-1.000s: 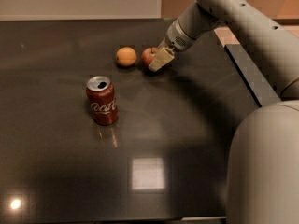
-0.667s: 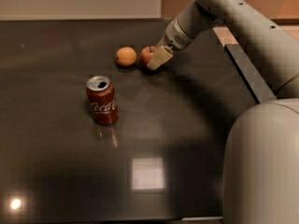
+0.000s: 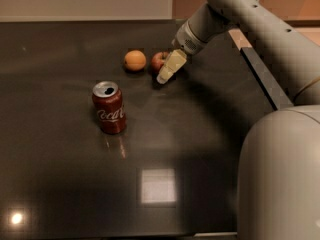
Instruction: Move apple near orange
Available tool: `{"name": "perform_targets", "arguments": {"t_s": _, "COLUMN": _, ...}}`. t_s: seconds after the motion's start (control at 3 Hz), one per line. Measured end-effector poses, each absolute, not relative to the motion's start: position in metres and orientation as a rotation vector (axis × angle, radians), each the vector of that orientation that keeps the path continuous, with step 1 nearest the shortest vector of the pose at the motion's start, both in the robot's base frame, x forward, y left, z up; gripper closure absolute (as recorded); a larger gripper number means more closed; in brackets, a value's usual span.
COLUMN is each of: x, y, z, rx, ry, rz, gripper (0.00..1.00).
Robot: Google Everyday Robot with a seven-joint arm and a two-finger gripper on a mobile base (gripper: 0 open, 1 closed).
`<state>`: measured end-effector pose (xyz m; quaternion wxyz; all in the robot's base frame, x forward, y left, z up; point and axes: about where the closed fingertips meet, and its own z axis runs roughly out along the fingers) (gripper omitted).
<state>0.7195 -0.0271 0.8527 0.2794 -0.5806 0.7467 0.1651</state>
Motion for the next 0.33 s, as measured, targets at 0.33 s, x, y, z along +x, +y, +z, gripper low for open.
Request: {"name": "perform_targets", "arguments": {"t_s": 0.33, "x": 0.7195, "y": -0.027, "z": 0.8526, "rx": -1.557, "ry": 2.003, "rz": 0.443, "gripper": 0.0}}
